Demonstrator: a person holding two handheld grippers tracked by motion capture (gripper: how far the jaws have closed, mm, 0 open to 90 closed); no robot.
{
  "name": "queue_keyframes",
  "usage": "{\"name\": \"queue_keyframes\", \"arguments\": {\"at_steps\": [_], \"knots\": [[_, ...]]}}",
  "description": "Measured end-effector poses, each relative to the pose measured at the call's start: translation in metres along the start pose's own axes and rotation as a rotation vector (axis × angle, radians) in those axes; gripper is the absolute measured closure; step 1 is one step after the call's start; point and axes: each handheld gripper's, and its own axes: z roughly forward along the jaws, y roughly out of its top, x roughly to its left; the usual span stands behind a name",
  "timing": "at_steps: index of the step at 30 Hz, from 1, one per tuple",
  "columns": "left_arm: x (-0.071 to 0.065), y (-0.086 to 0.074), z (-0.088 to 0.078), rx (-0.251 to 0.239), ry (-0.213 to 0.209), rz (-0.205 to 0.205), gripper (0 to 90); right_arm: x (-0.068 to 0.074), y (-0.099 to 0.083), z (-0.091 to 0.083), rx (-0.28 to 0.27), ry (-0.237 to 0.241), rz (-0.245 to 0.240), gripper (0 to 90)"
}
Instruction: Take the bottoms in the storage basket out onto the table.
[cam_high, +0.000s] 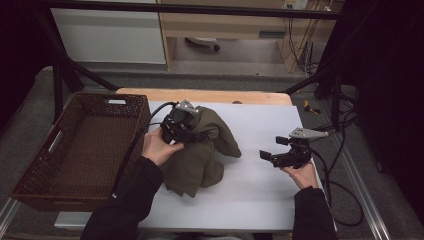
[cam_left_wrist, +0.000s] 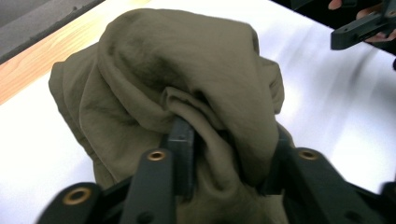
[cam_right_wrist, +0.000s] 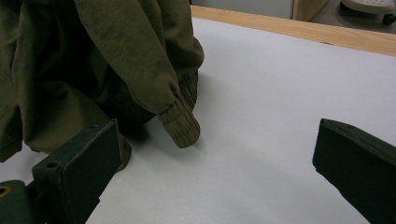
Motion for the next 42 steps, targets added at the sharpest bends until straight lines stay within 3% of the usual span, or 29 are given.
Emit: {"name": "queue_keyframes", "arguments": {"at_steps": [3,12,15,20,24,30,42], "knots": [[0.001,-0.002,0.000,-0.001,0.016,-0.012,53.4,0.000,0.000,0.000,-0.001,0.000,0.000,2.0],[0.004,-0.007,-0.002,-0.003,0.011,-0.020,28.2,0.000,0.000,0.000,0.002,0.001,0.000,2.1],[0.003,-0.010,-0.005,-0.020,0.043,-0.008,20.0,0.000,0.000,0.000,0.004,0.002,0.000,2.0],[0.004,-0.012,-0.009,-0.036,0.049,-0.030,12.0,0.000,0.000,0.000,0.001,0.002,0.001,2.0],[0.003,-0.014,-0.013,-0.042,0.080,-0.022,5.1,0.000,0.000,0.000,0.004,0.001,0.000,2.0],[0.000,-0.016,-0.017,-0.016,0.100,-0.001,2.0,0.000,0.000,0.001,0.004,0.000,0.003,2.0],[0.001,-0.025,-0.031,-0.023,0.085,-0.007,2.0,0.000,0.000,0.000,0.001,-0.001,0.002,1.9]]}}
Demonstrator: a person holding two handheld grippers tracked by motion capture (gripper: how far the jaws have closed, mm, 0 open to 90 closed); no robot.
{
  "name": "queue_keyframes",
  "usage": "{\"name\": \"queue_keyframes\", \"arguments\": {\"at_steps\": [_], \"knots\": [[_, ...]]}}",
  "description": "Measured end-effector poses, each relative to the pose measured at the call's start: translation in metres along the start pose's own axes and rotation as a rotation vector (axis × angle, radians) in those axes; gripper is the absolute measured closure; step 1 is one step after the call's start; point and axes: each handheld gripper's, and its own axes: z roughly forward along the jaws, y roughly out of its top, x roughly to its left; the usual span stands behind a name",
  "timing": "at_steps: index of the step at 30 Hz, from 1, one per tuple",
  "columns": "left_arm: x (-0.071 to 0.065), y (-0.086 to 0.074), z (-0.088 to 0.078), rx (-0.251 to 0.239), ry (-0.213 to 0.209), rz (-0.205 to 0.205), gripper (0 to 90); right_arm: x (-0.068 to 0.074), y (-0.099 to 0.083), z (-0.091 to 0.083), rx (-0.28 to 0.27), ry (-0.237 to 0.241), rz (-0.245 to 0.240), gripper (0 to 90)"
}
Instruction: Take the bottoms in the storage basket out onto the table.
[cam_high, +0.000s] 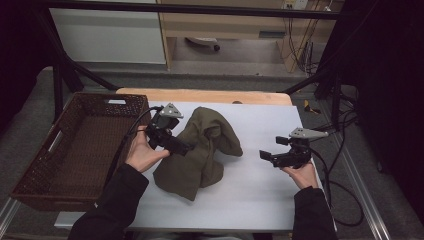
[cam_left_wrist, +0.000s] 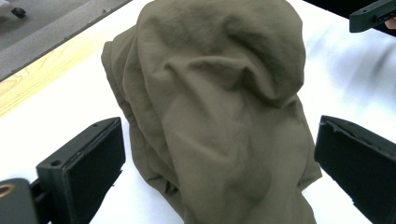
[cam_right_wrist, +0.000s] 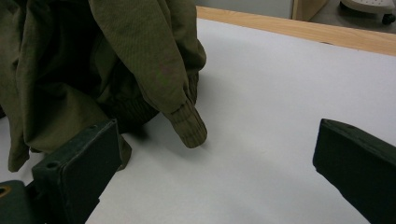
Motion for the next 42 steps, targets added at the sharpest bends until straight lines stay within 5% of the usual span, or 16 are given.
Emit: {"name": "queue_keyframes", "arguments": {"at_steps": [42], "knots": [[0.027,-0.046,-0.041,0.030,0.062,-0.027,2.1,0.000,0.000,0.000,0.006,0.000,-0.002,1.8]]}}
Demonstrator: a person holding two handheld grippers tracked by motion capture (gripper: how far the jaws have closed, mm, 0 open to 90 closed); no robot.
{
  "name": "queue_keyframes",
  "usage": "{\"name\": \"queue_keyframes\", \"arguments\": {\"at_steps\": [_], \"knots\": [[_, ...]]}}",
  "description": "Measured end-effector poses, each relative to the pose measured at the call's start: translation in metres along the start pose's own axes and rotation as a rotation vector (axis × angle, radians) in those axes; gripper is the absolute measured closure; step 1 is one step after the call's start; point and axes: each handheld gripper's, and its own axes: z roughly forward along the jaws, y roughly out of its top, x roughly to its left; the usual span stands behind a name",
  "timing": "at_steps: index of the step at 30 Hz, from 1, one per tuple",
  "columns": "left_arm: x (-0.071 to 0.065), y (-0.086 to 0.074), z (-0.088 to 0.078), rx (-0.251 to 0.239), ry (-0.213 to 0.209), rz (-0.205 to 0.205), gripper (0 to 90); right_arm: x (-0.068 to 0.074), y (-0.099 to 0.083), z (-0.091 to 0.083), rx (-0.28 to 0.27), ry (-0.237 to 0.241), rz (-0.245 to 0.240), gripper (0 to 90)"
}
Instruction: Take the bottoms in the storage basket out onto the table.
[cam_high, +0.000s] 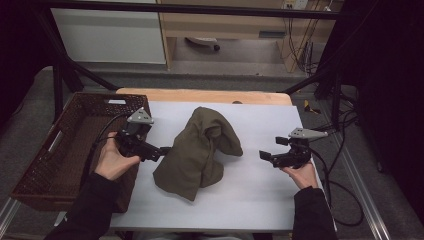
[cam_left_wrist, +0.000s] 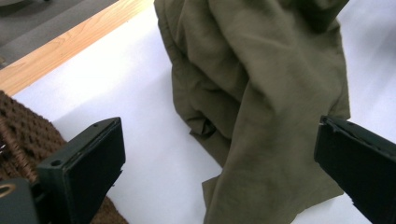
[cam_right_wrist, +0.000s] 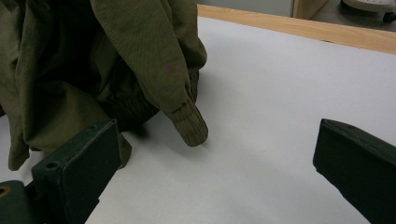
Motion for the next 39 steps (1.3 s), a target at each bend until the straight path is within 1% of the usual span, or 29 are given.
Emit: {"name": "queue_keyframes", "arguments": {"at_steps": [11,26,30,34,39], "knots": [[0.011,-0.017,-0.008,0.002,0.027,-0.017,2.1,0.000,0.000,0.000,0.005,0.001,-0.001,1.7],[0.028,-0.042,-0.019,-0.002,0.065,-0.061,2.0,0.000,0.000,0.000,0.007,-0.003,-0.003,1.6],[0.032,-0.050,-0.021,-0.003,0.082,-0.070,2.1,0.000,0.000,0.000,0.008,-0.004,-0.002,1.5],[0.037,-0.057,-0.022,-0.008,0.085,-0.085,2.0,0.000,0.000,0.001,0.009,-0.005,-0.002,1.4],[0.040,-0.063,-0.023,-0.009,0.094,-0.088,2.0,0.001,-0.001,0.001,0.011,-0.005,-0.001,1.3]]}}
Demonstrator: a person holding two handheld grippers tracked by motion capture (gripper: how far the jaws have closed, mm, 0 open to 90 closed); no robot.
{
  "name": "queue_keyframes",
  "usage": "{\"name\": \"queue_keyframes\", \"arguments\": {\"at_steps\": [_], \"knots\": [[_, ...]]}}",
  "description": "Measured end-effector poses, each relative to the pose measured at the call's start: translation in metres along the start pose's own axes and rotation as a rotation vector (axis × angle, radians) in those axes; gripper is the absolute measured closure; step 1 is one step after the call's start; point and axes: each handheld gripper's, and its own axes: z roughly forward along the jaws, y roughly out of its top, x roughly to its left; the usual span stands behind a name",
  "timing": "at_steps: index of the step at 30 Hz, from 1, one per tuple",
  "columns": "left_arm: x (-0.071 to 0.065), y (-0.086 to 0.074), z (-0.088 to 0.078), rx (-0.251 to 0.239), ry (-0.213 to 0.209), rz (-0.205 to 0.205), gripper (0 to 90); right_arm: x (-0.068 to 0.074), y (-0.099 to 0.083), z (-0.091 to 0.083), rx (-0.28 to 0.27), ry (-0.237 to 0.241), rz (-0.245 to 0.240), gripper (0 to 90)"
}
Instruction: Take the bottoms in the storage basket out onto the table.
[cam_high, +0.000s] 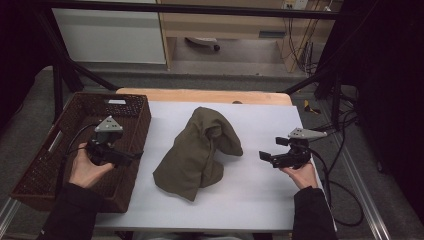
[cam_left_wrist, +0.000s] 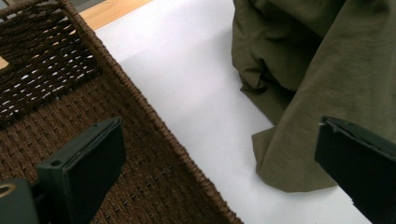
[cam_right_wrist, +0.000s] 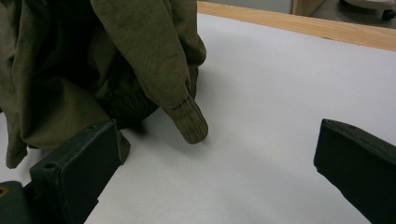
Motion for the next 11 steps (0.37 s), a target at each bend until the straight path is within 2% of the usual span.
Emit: {"name": "queue_keyframes", "arguments": {"at_steps": [11], "knots": [[0.0078,-0.0096,-0.0024,-0.005,0.015,-0.024,2.0,-0.0003,-0.0001,0.0000,0.002,-0.002,-0.002,1.2]]}}
